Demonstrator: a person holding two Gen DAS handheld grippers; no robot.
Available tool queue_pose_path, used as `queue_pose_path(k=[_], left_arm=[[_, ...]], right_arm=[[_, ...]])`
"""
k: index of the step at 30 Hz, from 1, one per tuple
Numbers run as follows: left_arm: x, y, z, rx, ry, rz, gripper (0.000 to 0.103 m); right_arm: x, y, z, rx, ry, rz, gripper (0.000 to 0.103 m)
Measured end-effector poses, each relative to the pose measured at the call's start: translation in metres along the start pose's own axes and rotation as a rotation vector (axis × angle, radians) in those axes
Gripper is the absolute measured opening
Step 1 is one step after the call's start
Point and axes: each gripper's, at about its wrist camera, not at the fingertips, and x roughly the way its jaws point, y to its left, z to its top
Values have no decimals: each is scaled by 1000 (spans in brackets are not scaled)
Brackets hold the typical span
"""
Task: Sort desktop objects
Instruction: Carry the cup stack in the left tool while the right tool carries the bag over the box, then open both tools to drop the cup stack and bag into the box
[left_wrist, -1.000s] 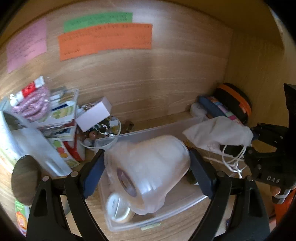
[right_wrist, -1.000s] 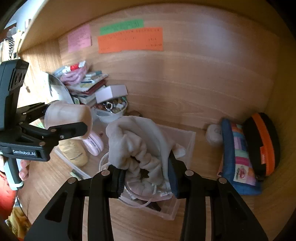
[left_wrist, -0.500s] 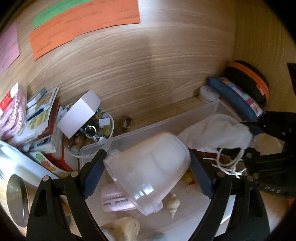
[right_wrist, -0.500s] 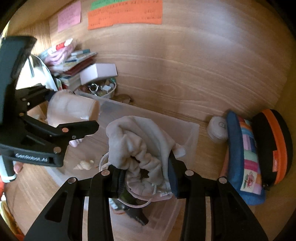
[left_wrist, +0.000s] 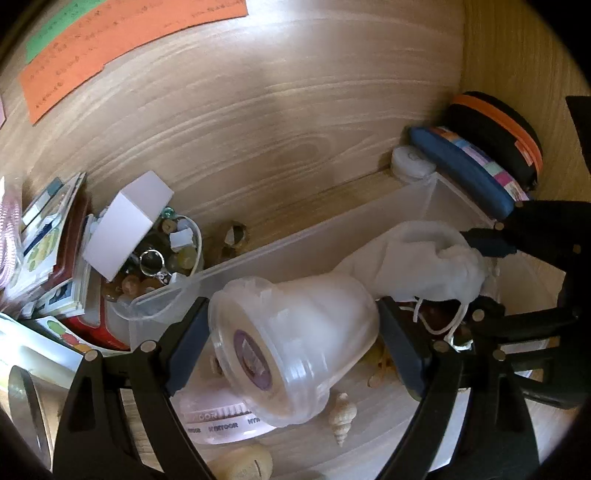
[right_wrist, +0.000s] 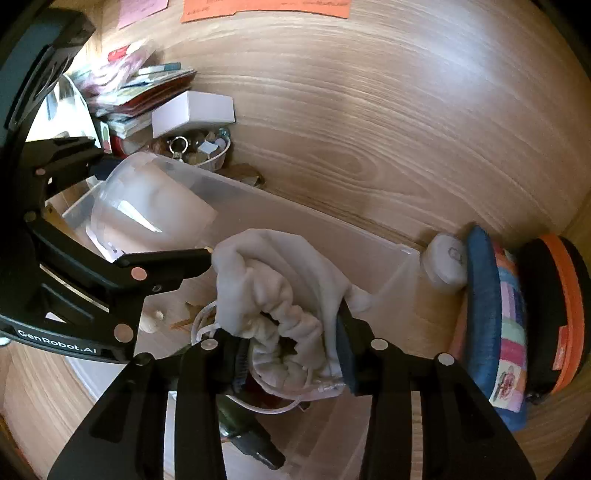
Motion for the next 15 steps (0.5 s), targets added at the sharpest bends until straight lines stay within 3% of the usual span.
queue_pose_path(k=[5, 11, 15], left_arm=[[1, 2, 0, -7, 19, -24, 89], [-2, 1, -2, 2, 12, -25, 90], [-5, 1, -4, 6, 8, -7, 90]], right_arm=[[1, 4, -1, -31, 7, -26, 38], [-5, 11, -2, -41, 9, -49, 65], [-20, 10, -5, -38, -22, -52, 65]])
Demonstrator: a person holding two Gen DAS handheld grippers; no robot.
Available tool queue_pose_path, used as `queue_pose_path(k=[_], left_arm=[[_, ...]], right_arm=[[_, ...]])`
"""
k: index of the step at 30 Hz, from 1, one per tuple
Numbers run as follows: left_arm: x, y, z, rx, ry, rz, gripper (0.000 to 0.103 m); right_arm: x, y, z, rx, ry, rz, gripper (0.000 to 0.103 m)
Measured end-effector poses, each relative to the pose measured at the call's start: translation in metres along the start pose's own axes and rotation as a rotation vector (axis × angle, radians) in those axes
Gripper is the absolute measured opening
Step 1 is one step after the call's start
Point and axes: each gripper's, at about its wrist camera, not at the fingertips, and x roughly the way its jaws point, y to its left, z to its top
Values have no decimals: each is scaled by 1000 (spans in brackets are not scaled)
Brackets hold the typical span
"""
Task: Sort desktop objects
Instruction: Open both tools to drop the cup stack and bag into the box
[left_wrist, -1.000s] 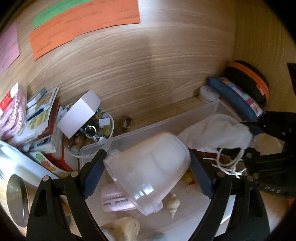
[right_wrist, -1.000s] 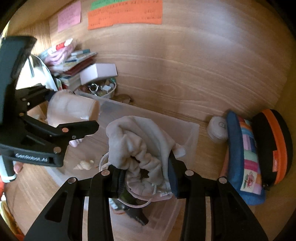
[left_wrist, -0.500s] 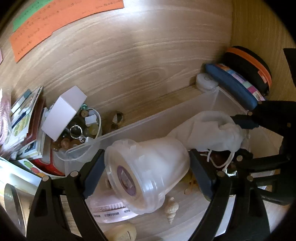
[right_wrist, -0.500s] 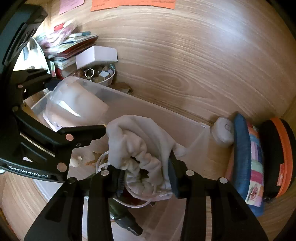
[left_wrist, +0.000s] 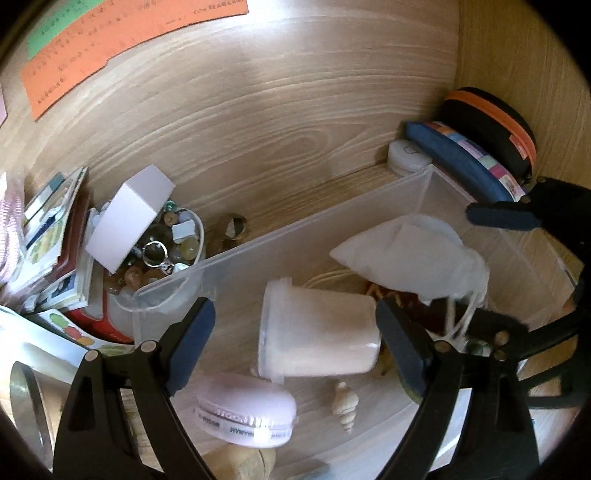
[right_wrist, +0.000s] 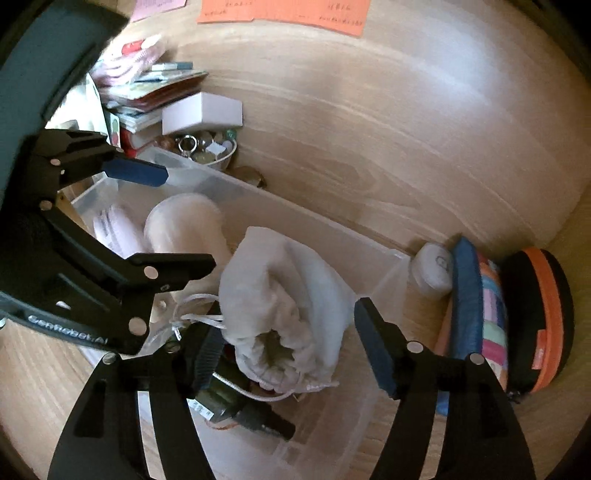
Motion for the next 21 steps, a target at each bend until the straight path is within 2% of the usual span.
queue_pose_path(k=[10, 13, 15, 21], left_arm=[[-34, 0, -3, -17, -60, 4, 94], [-46, -2, -6, -10, -76, 33, 95], [-54, -4, -8, -6, -92, 56, 95], [-85, -7, -25, -17, -153, 55, 98]], right_arm=[[-30, -8, -7, 58, -42, -2, 69], [-37, -8, -10, 81, -49, -1, 71], [-42, -10, -12, 102, -55, 1, 76], [-70, -10, -20, 149, -94, 0, 80]])
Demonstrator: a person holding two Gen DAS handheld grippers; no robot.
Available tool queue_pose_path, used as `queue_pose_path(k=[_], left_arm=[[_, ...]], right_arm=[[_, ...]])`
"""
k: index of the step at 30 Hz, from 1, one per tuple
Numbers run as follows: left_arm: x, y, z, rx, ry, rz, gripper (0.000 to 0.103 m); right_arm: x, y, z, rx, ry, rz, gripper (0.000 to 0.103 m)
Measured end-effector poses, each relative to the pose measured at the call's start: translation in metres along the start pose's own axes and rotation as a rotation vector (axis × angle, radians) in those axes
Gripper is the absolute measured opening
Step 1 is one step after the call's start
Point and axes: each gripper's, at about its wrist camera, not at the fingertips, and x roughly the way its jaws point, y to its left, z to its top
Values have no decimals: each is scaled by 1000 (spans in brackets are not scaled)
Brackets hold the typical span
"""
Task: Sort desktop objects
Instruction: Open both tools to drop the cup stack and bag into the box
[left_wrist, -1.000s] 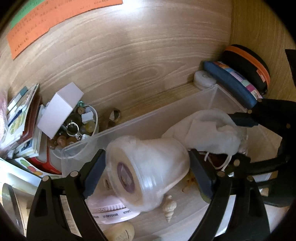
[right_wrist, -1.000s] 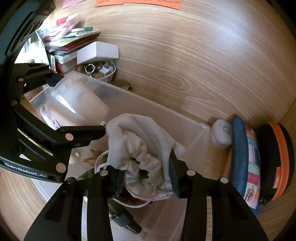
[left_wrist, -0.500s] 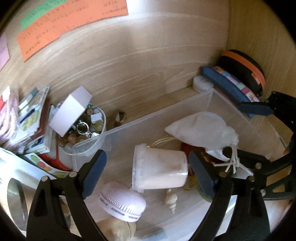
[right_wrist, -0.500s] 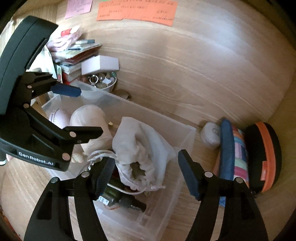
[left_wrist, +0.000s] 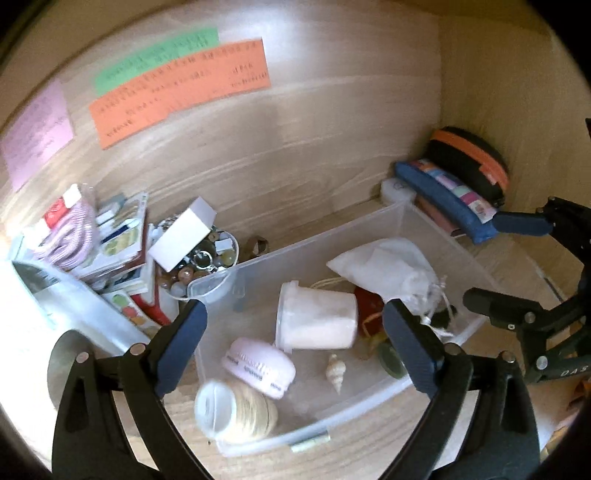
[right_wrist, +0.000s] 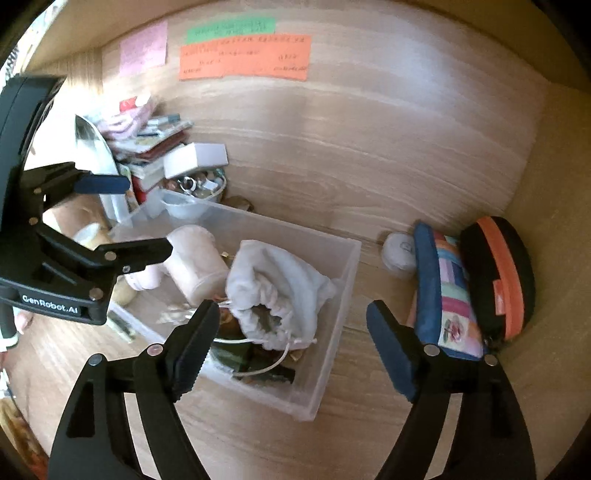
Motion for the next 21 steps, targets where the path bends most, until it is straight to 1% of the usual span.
queue_pose_path(k=[6, 10, 12, 14, 17, 21], left_arm=[[-33, 2, -16, 1, -48, 20, 99], [-44, 8, -28, -17, -62, 29, 100], [-47, 11, -36, -27, -61, 48, 100], [-48, 12, -45, -34, -56, 56, 100], [-45, 14, -61, -50, -30, 47, 100], [-36, 14, -84, -64, 11, 48, 100]], right_arm=[[-32, 9, -12, -18, -55, 3, 82], [-48, 16, -20, -31, -83, -4, 82], [-55, 17, -25, -24, -91, -10, 82], [-57, 18, -30, -16, -92, -7, 82], [-60, 20, -41, -7, -88, -19, 82], [-60, 28, -64, -7, -62, -43, 82]])
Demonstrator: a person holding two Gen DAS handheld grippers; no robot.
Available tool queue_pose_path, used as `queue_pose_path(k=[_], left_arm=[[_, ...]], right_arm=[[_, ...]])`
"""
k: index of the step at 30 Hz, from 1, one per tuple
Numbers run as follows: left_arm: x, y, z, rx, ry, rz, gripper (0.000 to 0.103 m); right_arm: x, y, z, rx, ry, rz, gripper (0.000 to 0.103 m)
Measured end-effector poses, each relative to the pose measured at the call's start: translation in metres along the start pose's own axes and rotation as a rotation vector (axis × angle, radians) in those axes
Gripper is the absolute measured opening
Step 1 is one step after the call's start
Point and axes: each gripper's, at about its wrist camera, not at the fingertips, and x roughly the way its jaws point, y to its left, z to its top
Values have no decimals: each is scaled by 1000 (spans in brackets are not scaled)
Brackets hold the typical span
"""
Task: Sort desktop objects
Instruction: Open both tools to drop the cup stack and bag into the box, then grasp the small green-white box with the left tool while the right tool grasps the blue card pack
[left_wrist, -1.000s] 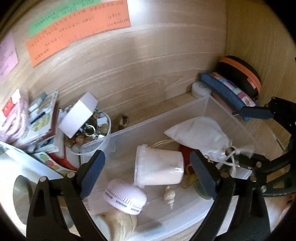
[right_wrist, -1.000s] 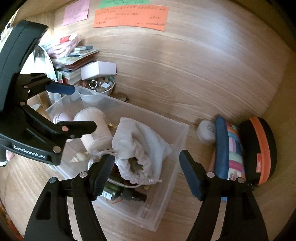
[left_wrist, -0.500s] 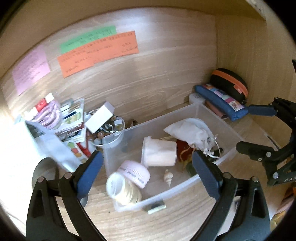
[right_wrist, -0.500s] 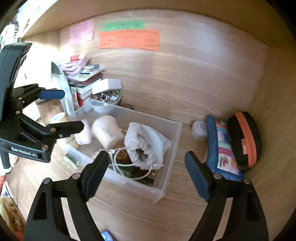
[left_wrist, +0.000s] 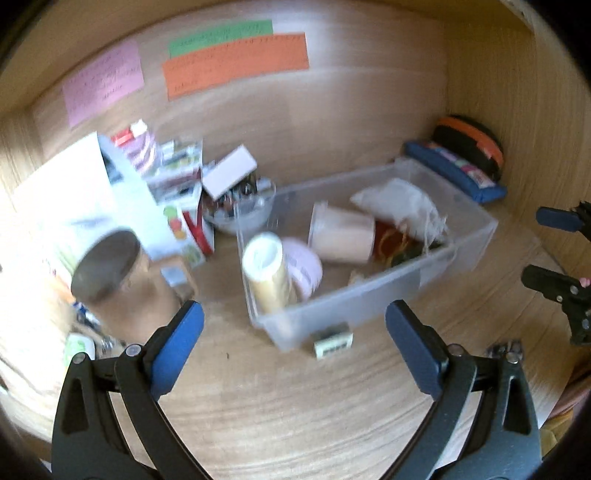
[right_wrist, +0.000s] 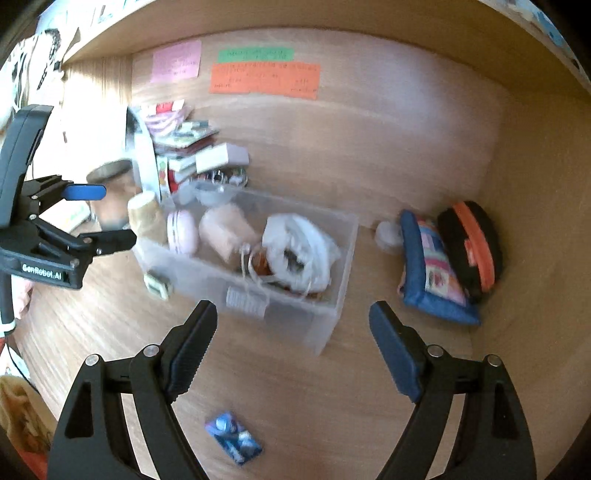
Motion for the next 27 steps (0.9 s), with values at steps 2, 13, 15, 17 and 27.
queue_pose_path(k=[2, 13, 15, 17, 27], left_arm=[[4, -2, -11, 1, 22, -8, 100], [29, -15, -42, 17, 123, -39, 100], [32, -19, -43, 29, 134, -43, 100], [37, -25, -42, 55, 142, -27, 100], [58, -34, -38, 89, 187, -5, 100]], right_arm=[[1, 3, -13, 1, 19, -1, 82], [12, 21, -76, -7, 134, 68, 81], [14, 22, -80, -10, 141, 76, 80], [16, 24, -81, -24, 150, 81, 75], [27, 27, -83, -93, 189, 137, 54]])
